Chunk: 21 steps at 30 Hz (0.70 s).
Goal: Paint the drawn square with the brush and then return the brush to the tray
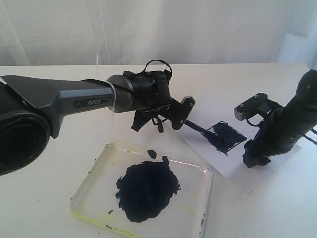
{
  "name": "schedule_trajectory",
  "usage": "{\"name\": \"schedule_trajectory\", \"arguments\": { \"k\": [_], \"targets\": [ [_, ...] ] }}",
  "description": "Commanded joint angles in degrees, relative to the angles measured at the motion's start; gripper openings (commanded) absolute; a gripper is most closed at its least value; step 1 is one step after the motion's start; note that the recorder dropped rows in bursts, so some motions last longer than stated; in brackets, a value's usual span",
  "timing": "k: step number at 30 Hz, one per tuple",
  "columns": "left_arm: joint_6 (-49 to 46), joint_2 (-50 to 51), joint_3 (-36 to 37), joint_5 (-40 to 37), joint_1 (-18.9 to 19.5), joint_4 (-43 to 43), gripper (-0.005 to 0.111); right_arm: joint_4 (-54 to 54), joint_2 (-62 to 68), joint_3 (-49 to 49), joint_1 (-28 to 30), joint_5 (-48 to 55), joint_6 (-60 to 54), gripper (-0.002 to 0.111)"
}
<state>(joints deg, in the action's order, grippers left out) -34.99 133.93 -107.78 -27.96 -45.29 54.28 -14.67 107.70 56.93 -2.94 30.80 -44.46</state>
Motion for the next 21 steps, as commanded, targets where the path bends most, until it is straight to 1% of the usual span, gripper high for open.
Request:
{"name": "schedule_trajectory", "arguments": {
  "k": [1,3,6,11,13,14,16,21],
  "targets": [
    [0.88,0.47,-0.25,-1.53,0.09,3.36,0.0,1.38,0.96,-0.39,0.1,0.31,-0.06,0.066],
    [1.43,0.6,-0.25,-1.39,0.09,3.46,0.0,1.38,0.96,-0.39,0.1,0.31,-0.06,0.066],
    [3.76,0.81,-0.25,-1.5,0.09,6.9,0.0,1.38,0.96,-0.39,0.1,0.31,-0.06,0.066],
    [4.28,0.81,-0.25,-2.27,0.09,8.88,0.0,1.38,0.96,-0.39,0.1,0.31,-0.06,0.066],
    [7.22,0.81,-0.25,-2.14,0.09,11.3,0.0,1.38,0.96,-0.39,0.1,0.31,-0.06,0.066],
    [9.66,0.81,-0.25,-2.27,0.09,14.53,0.0,1.38,0.96,-0.39,0.1,0.31,-0.06,0.066],
    [11.93,0.81,-0.25,-3.02,0.09,16.74,0.0,1.38,0.96,-0.39,0.1,0.31,-0.06,0.066],
    [12.38,0.81,-0.25,-3.39,0.09,18.01,0.0,1.38,0.96,-0.39,0.1,0.31,-0.06,0.066]
  ]
}}
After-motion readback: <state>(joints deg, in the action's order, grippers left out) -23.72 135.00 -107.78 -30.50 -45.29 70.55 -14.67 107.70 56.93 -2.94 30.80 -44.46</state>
